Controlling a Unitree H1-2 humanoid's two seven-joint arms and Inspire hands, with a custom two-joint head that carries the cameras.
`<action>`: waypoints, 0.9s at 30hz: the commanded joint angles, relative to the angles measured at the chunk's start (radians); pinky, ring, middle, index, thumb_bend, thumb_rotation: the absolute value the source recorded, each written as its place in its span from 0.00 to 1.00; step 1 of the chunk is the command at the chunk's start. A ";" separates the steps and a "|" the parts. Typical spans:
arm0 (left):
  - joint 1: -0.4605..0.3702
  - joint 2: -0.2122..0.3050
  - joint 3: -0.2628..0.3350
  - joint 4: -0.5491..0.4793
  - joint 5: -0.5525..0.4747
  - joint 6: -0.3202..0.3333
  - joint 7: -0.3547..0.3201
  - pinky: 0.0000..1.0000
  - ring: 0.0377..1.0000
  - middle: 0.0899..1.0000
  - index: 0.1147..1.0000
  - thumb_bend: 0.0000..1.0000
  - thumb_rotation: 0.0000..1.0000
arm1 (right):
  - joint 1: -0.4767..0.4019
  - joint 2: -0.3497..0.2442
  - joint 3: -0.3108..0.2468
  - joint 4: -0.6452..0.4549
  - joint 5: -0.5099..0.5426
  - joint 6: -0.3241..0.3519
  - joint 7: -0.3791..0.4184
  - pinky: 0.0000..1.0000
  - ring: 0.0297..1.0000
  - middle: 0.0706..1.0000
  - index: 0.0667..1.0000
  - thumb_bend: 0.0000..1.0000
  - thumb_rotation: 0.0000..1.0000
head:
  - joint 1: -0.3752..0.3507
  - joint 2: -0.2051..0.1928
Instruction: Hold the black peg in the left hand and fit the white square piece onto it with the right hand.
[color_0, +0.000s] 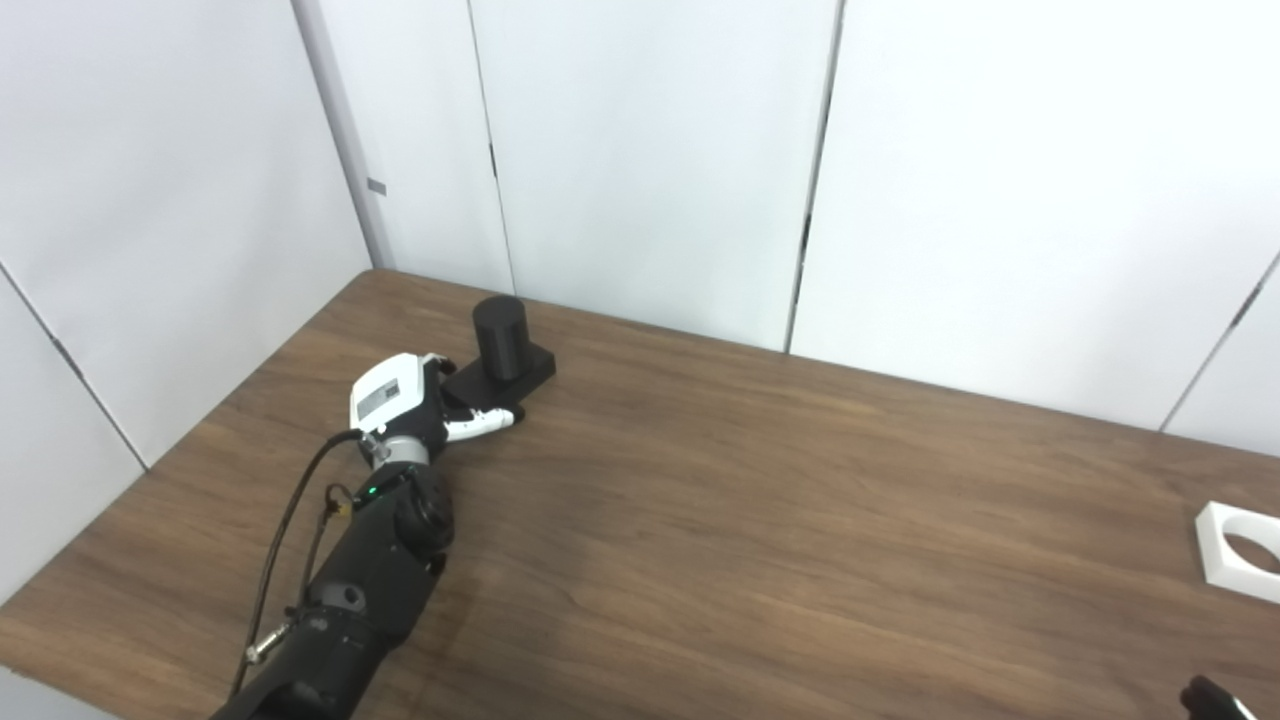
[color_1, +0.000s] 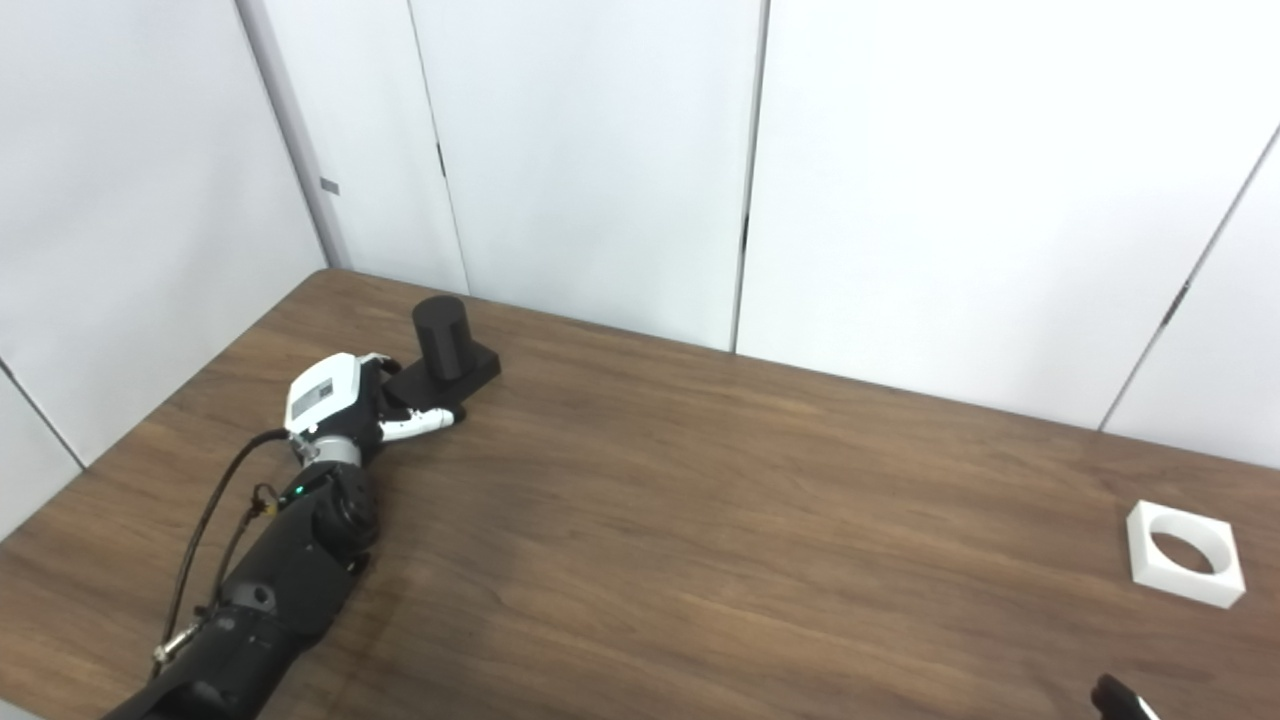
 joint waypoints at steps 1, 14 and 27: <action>-0.050 0.019 0.010 -0.005 -0.016 -0.024 0.042 0.92 0.89 0.84 0.69 1.00 0.50 | 0.003 -0.005 -0.005 -0.019 0.014 0.014 0.004 0.99 0.94 0.89 0.87 0.67 1.00 | 0.001 0.001; -0.025 0.014 0.027 0.004 -0.099 -0.202 0.166 0.84 0.77 0.64 0.41 0.52 0.05 | 0.000 -0.003 -0.005 -0.017 0.015 0.017 -0.001 0.99 0.93 0.89 0.88 0.66 1.00 | -0.001 0.005; 0.089 -0.012 -0.005 -0.223 -0.087 -0.182 0.116 0.71 0.75 0.65 0.41 0.52 0.05 | -0.005 0.006 -0.001 -0.033 0.025 0.061 -0.003 1.00 0.94 0.89 0.87 0.70 1.00 | -0.033 0.016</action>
